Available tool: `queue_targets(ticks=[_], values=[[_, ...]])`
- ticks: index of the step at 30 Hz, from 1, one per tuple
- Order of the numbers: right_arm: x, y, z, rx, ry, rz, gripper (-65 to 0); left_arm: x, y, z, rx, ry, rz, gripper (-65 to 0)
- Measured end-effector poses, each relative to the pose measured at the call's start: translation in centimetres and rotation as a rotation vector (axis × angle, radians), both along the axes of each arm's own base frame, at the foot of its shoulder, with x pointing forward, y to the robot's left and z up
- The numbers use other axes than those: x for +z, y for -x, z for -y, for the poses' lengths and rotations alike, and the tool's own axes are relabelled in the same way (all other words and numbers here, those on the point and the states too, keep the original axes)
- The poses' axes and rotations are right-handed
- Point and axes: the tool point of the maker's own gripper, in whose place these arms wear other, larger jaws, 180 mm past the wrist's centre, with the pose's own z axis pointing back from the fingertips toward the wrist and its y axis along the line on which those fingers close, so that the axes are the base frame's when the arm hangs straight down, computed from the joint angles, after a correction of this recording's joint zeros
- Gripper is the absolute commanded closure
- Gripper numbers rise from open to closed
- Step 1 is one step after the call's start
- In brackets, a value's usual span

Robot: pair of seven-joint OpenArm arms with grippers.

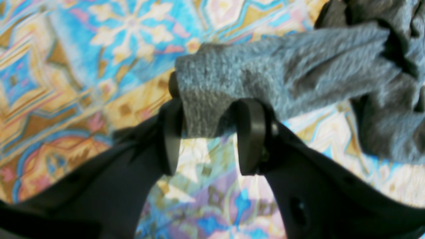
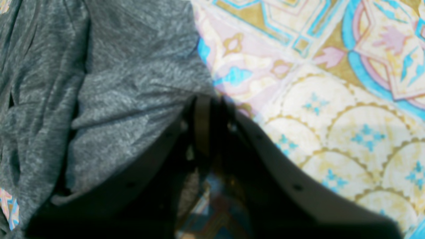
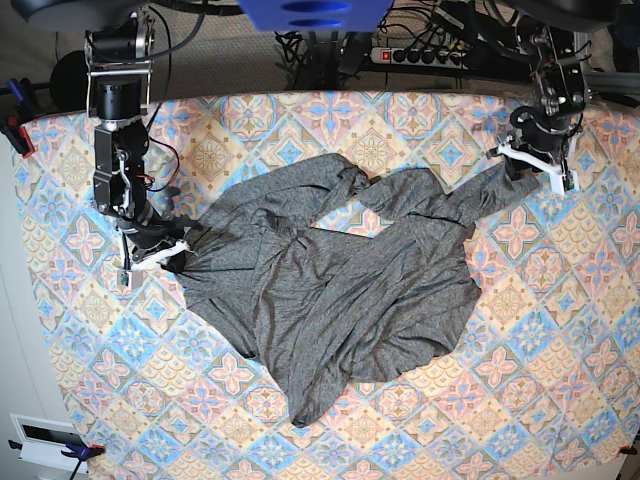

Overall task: Layout the t-shirt on the table in an organized manner, then fold the t-shirt properly
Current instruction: 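Grasp the sleeve end with the left gripper and pull it outward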

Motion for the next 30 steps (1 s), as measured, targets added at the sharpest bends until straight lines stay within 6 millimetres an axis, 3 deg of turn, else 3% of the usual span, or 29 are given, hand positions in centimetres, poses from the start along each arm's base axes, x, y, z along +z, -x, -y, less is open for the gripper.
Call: queue_targets(ticks=[6, 7, 11, 14, 18, 23, 30], values=[[0.0, 0.0, 0.0, 0.000, 0.001, 0.001, -7.2, -1.8, 0.4, -0.5, 0.031, 0.022, -0.048, -25.2], [0.0, 0.0, 0.0, 0.000, 0.001, 0.000, -7.1, -1.8, 0.3, -0.5, 0.032, 0.024, -0.046, -22.3], [0.0, 0.0, 0.0, 0.001, 0.001, 0.000, -6.1, -1.8, 0.0, -0.5, 0.034, 0.028, -0.038, 0.0], [0.0, 0.0, 0.0, -0.001, 0.003, -0.001, -0.4, -1.8, 0.5, -0.9, 0.023, 0.017, -0.056, -0.7], [-0.1, 0.0, 0.1, -0.006, 0.006, -0.003, 0.0, 1.9, -0.1, -2.3, -0.017, -0.078, 0.011, 0.0], [-0.1, 0.0, 0.1, -0.005, 0.004, -0.003, 0.0, 7.4, -0.7, -2.3, -0.077, -0.106, 0.150, 0.0], [-0.1, 0.1, 0.1, -0.006, 0.004, -0.005, 0.0, 10.2, 0.8, -5.9, 0.009, -0.044, 0.172, 0.0]])
